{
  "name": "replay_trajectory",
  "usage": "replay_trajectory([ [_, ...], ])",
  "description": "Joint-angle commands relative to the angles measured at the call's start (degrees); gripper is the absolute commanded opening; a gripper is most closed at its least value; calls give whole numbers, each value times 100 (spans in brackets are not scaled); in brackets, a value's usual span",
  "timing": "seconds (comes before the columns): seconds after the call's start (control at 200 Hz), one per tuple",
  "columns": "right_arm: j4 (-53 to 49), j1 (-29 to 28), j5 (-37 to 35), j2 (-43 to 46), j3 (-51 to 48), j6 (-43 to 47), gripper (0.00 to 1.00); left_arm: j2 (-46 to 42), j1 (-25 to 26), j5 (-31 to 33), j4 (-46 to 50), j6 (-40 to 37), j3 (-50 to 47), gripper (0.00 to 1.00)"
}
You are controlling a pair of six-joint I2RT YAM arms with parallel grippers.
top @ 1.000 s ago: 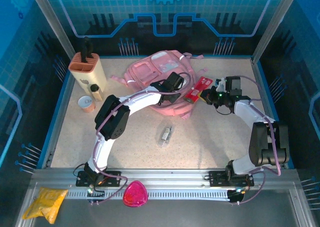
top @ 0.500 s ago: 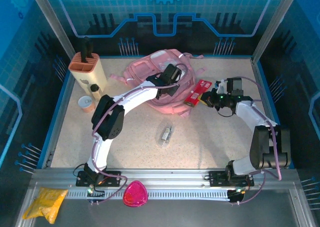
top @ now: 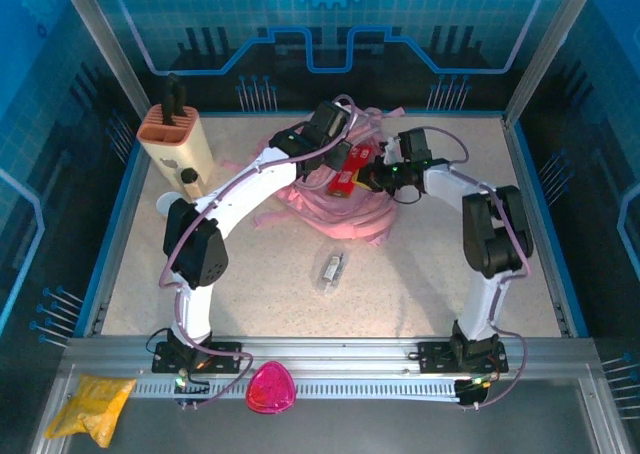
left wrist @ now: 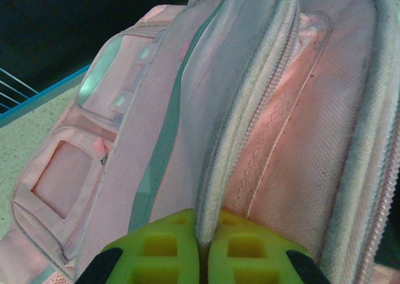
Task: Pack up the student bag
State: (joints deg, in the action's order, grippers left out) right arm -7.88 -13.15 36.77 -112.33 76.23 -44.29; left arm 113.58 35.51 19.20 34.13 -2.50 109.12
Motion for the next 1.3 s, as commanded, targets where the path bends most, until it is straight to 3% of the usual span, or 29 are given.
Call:
replay_trajectory([
  [0.0, 13, -82, -56, -401, 618, 276, 11, -372, 30, -220, -248, 451, 494, 0],
  [0.11, -433, -62, -256, -842, 1276, 555, 19, -379, 27, -270, -270, 531, 479, 0],
  [0.24, -310, -22, -467, -655, 1038, 644, 35, -376, 18, -91, -188, 654, 496, 0],
  [0.34, -92, -17, -418, -78, 440, 619, 42, -360, -26, -186, -238, 871, 405, 0],
  [0.54, -98, 157, -1316, 1675, -1175, 571, 51, 13, -43, -536, -76, 1529, 459, 0],
  [0.66, -346, 256, -1372, 2396, -1678, 708, 54, 89, -50, -820, 117, 1738, 411, 24],
  [0.715, -561, 269, -1384, 2646, -1771, 821, 55, -47, -68, -895, 245, 1894, 294, 39],
  [0.79, -635, 240, -1364, 2978, -1982, 836, 56, -527, -131, -1133, -13, 2301, -445, 53],
  [0.905, -938, 123, -1339, 3342, -2146, 993, 58, -1366, -470, -1774, -967, 3361, -1945, 58],
  [1.111, -1699, -56, -1164, 3383, -1944, 1464, 62, -1858, -1474, -2112, -1560, 5048, -3676, 55],
  [1.296, -1418, -197, -922, 3433, -2238, 1161, 63, -1426, -1957, -2474, -2238, 5425, -3975, 51],
])
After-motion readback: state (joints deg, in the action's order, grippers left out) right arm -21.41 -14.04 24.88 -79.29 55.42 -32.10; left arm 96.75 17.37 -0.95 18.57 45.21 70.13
